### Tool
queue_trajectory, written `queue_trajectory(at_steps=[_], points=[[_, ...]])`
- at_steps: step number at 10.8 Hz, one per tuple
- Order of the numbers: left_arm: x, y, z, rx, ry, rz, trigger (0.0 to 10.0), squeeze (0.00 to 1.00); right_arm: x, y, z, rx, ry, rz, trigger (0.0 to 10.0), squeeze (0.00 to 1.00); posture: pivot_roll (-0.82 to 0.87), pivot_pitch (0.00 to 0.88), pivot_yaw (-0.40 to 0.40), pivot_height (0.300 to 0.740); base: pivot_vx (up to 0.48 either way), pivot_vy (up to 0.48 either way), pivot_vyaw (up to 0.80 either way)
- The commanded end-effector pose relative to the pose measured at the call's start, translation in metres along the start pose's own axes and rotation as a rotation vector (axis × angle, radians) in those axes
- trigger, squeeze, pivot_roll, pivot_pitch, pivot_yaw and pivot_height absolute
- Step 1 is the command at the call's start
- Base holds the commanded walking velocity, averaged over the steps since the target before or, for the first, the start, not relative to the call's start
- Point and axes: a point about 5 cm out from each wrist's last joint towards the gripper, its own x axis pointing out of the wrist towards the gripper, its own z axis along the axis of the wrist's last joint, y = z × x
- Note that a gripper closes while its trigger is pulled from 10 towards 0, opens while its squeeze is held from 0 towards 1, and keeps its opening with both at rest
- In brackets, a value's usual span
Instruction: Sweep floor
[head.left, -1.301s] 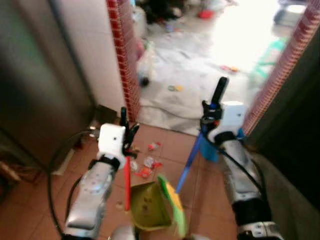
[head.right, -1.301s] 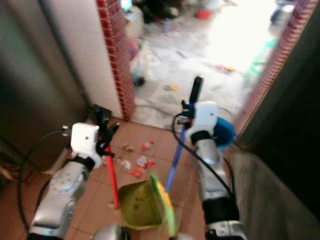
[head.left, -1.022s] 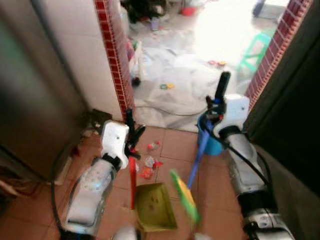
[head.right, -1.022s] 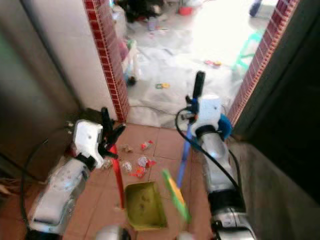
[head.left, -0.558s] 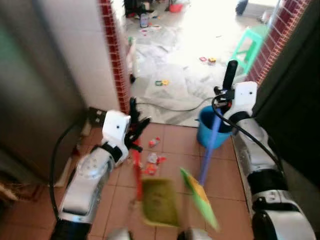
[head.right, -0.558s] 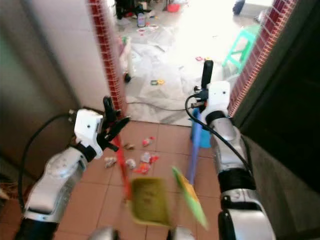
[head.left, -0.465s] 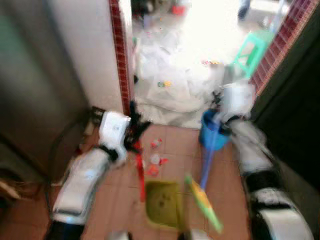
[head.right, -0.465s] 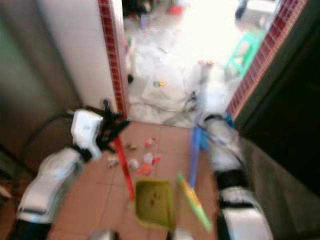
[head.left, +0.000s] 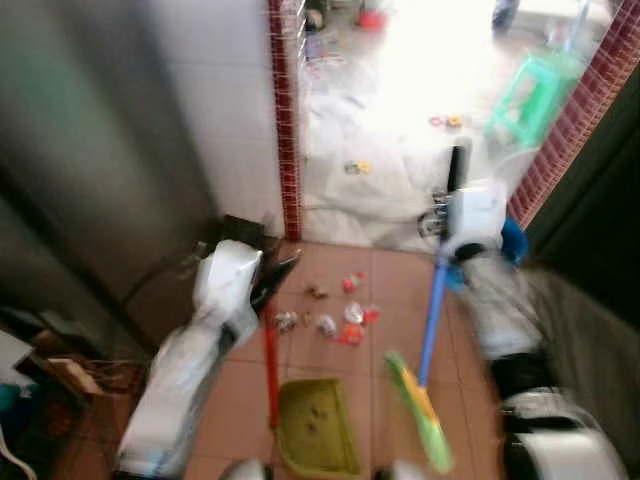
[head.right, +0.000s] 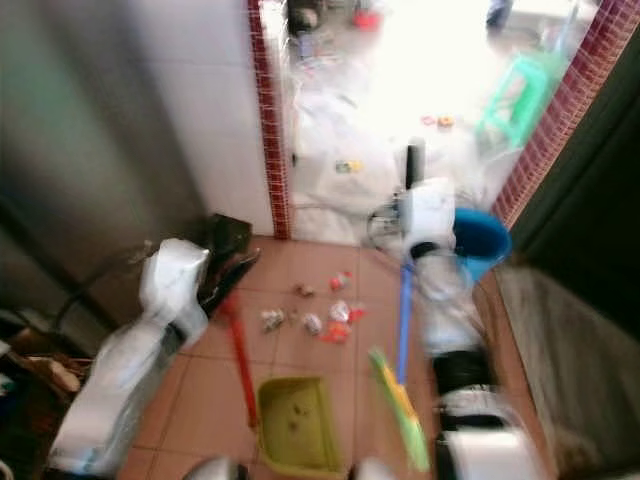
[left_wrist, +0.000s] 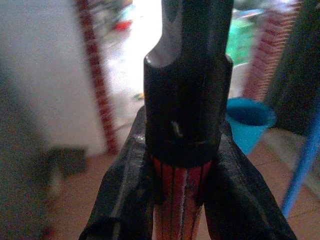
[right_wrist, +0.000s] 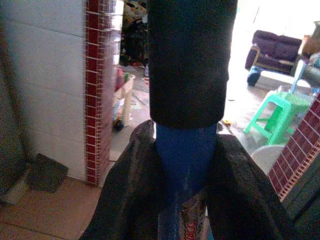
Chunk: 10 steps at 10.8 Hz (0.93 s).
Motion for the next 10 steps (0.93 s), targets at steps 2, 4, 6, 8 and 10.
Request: queue_trajectory(at_steps=[2,4,6,8,10], points=[[0.003,0.006,0.023,0.033,-0.112,0.091,10.0,0.00,-0.008,-0.011,0.003,0.004,-0.035,-0.099,10.0,0.00,-0.07,0.000,-0.001,0.740,0.000,0.480,0.00],[0.005,0.012,0.026,0.030,-0.144,0.115,10.0,0.00,-0.008,0.006,0.003,-0.033,-0.055,-0.015,10.0,0.00,-0.04,0.000,-0.025,0.740,0.000,0.240,0.00],[0.000,0.010,0.023,0.092,-0.135,0.063,10.0,0.00,-0.010,0.010,0.006,0.007,-0.065,-0.008,10.0,0.00,-0.03,0.000,-0.031,0.740,0.000,0.000,0.00],[0.000,0.017,0.021,0.186,-0.108,0.069,10.0,0.00,-0.010,0.005,0.012,0.028,-0.103,-0.049,10.0,0.00,-0.04,0.000,-0.027,0.740,0.000,0.000,0.00],[-0.002,0.021,0.025,0.213,-0.118,0.058,10.0,0.00,-0.013,-0.005,0.013,0.009,-0.111,-0.097,10.0,0.00,-0.04,0.000,-0.029,0.740,0.000,0.000,0.00]])
